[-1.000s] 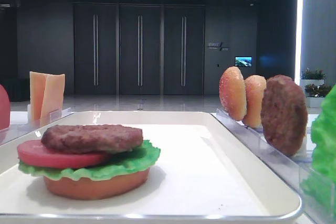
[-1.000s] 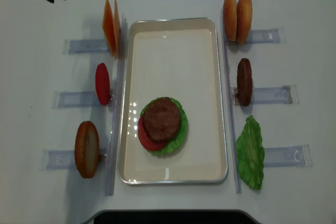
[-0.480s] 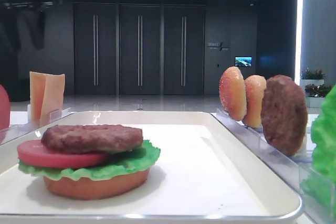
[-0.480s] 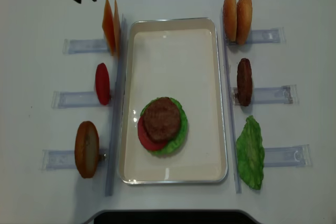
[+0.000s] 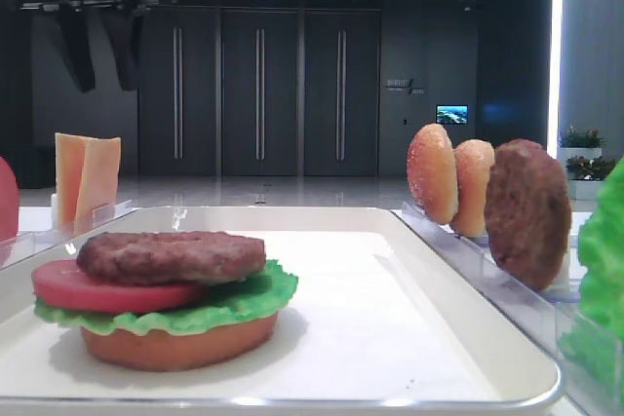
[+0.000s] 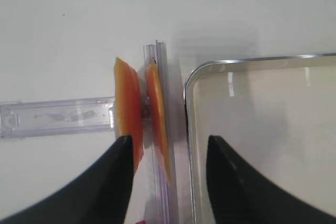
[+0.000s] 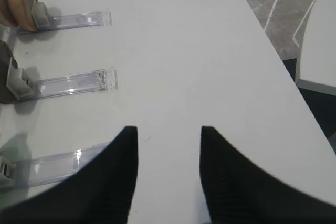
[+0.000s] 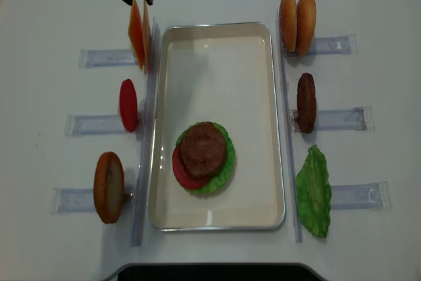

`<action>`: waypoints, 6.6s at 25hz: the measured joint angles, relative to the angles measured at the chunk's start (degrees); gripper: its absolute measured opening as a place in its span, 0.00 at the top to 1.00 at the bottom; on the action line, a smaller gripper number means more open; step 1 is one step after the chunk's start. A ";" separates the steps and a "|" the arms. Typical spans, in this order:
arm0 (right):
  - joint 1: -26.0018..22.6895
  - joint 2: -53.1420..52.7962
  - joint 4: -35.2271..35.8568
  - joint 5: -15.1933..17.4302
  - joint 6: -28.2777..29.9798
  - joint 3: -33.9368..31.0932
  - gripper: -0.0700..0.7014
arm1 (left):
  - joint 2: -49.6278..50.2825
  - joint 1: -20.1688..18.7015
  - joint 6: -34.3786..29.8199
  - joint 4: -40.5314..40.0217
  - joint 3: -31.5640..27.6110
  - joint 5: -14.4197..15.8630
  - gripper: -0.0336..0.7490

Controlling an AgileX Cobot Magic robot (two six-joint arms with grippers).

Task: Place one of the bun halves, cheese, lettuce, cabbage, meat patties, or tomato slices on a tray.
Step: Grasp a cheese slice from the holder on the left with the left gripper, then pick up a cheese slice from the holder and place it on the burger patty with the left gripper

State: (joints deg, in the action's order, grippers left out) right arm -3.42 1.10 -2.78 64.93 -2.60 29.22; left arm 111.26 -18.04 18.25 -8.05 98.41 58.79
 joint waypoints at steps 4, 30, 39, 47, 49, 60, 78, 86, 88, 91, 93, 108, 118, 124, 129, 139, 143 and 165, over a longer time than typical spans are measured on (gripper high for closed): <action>0.00 0.00 0.00 0.00 0.00 0.00 0.55 | 0.22 0.00 0.14 -0.56 0.00 0.05 0.51; 0.00 0.00 0.00 0.00 0.00 0.00 0.55 | 8.34 0.00 0.20 -2.29 0.36 -1.30 0.51; 0.00 0.00 0.00 0.00 0.00 0.00 0.55 | 8.34 0.00 0.20 -2.29 0.36 -1.30 0.51; 0.00 0.00 0.00 0.00 0.00 0.00 0.55 | 8.34 0.00 0.20 -2.29 0.36 -1.32 0.51; 0.00 0.00 0.00 0.00 0.00 0.00 0.55 | 8.34 0.00 0.20 -2.29 0.36 -1.32 0.52; 0.00 0.00 0.00 0.00 0.00 0.00 0.55 | 8.34 0.00 0.20 -2.29 0.36 0.91 0.92; 0.00 0.00 0.00 0.00 0.00 0.00 0.55 | 8.36 0.00 0.09 -0.78 11.77 9.53 0.93; 0.00 0.00 0.00 0.00 0.00 0.00 0.55 | 8.00 0.00 -1.05 1.91 19.97 11.55 0.93; 0.00 0.00 0.00 0.00 0.00 0.00 0.55 | 7.93 0.00 -1.28 2.67 19.97 11.90 0.93; 0.00 0.00 0.00 0.00 0.00 0.00 0.55 | 7.57 0.00 -2.62 5.02 19.97 12.10 0.93; 0.00 0.00 0.00 0.00 0.00 0.00 0.55 | 6.16 0.00 -3.48 6.71 19.19 12.15 0.93; 0.00 0.00 0.00 0.00 0.00 0.00 0.55 | -30.60 0.00 -5.12 6.65 -21.83 12.27 0.93; 0.00 0.00 0.00 0.00 0.00 0.00 0.55 | -44.10 0.00 -4.38 6.71 -35.24 12.27 0.93; 0.00 0.00 0.00 0.00 0.00 0.00 0.55 | -44.67 0.00 -4.28 7.17 -36.99 12.27 0.93; 0.00 0.00 0.00 0.00 0.00 0.00 0.55 | -44.67 0.00 -4.24 7.44 -36.99 12.27 0.93; 0.00 0.00 0.00 0.00 0.00 0.00 0.55 | -44.03 0.00 -18.56 29.19 -38.47 1.75 0.93; 0.00 0.00 0.00 0.00 0.00 0.00 0.55 | -42.01 0.00 -32.13 46.31 -43.40 -3.46 0.93; 0.00 0.00 0.00 0.00 0.00 -0.07 0.55 | -41.69 13.39 -72.19 87.25 -69.03 -1.61 0.93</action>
State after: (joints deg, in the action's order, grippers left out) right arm -3.42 1.10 -2.78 64.93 -2.60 29.16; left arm 69.57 -4.65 -53.93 79.21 29.38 57.18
